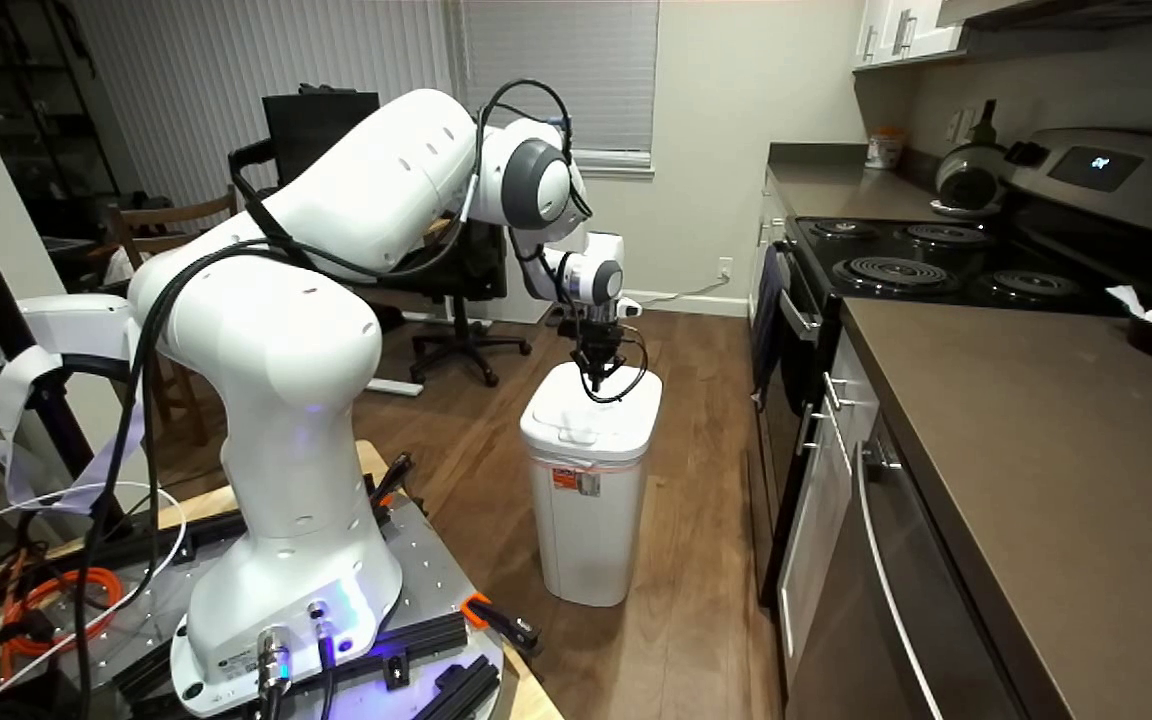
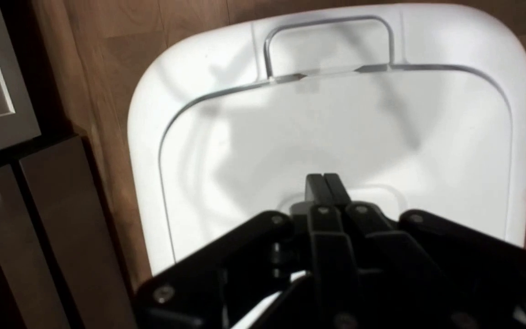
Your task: Open the lid of the bin
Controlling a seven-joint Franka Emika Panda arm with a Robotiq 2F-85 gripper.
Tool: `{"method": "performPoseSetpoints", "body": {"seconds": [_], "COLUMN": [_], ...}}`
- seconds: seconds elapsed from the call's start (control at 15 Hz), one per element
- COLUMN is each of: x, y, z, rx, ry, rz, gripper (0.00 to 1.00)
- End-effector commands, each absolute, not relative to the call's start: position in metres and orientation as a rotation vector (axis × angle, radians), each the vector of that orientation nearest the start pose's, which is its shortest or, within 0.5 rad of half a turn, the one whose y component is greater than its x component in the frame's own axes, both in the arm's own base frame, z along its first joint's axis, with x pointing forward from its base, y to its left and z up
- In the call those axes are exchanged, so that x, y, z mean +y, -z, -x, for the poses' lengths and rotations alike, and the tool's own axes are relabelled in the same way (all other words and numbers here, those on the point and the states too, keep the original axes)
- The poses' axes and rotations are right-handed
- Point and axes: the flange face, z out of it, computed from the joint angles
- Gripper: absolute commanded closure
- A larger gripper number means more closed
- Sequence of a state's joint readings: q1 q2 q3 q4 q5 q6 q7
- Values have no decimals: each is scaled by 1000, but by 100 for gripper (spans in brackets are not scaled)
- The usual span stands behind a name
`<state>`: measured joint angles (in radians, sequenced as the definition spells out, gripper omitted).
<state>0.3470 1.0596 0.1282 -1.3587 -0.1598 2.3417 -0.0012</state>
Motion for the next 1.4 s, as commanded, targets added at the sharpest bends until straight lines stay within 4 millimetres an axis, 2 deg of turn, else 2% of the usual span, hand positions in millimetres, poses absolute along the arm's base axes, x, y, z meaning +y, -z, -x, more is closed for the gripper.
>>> {"method": "performPoseSetpoints", "body": {"seconds": [0.0, 0.53, 0.87, 1.0, 1.07, 1.33], "x": [314, 324, 324, 319, 316, 299], "y": [-79, -57, -38, -32, -31, -30], "z": [-641, -625, -593, -582, -568, -547], "rx": [-878, -929, -949, -953, -949, -952], "ry": [-204, -123, -19, 15, 18, 33], "rz": [3003, 3034, 3031, 3016, 3010, 2987], "gripper": [98, 97, 94, 95, 96, 96]}}
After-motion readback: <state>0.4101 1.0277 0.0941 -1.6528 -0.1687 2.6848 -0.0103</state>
